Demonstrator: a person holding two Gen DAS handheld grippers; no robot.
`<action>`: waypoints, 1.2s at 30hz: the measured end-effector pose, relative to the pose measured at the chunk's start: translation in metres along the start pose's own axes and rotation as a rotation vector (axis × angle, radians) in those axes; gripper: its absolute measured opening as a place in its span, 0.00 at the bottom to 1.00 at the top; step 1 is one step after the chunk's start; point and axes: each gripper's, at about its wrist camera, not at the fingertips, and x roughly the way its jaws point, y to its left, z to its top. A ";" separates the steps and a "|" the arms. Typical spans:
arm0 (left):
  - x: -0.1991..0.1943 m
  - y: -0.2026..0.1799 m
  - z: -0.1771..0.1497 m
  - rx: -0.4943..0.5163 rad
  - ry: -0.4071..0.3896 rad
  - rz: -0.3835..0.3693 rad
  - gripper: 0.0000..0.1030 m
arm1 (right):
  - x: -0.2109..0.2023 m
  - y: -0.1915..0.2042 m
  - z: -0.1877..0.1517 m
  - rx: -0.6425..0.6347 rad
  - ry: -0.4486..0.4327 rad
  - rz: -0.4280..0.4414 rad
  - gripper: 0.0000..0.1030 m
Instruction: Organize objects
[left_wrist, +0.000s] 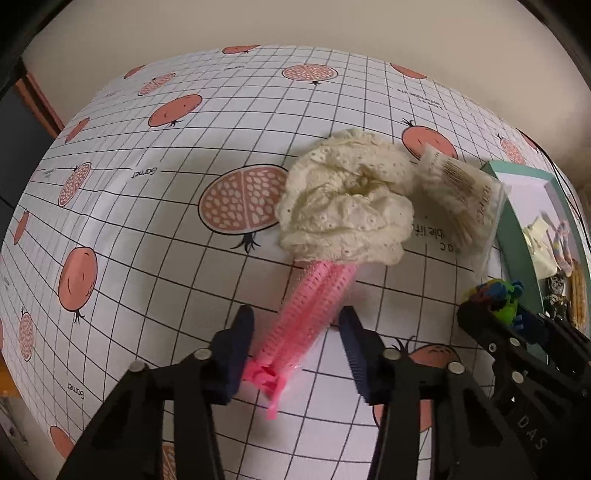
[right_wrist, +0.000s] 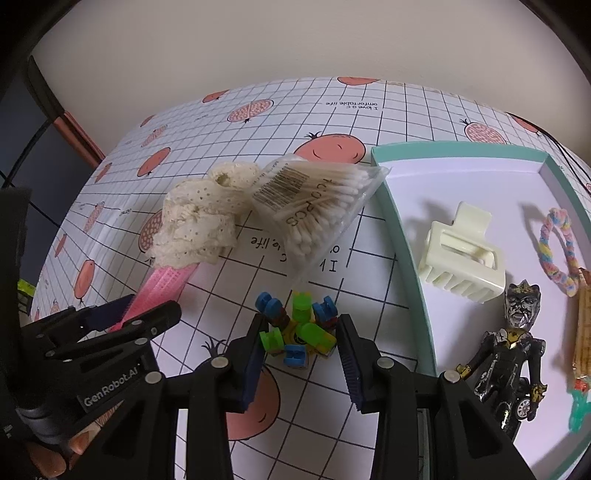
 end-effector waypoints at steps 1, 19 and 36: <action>-0.001 -0.001 -0.001 0.005 0.004 -0.002 0.41 | 0.000 -0.001 0.000 0.000 0.001 -0.001 0.39; -0.009 -0.015 -0.013 0.025 0.074 -0.053 0.27 | -0.006 -0.003 -0.009 -0.039 0.029 -0.010 0.39; -0.048 -0.014 -0.011 0.016 0.015 -0.075 0.27 | -0.044 -0.007 -0.006 -0.051 -0.035 -0.005 0.39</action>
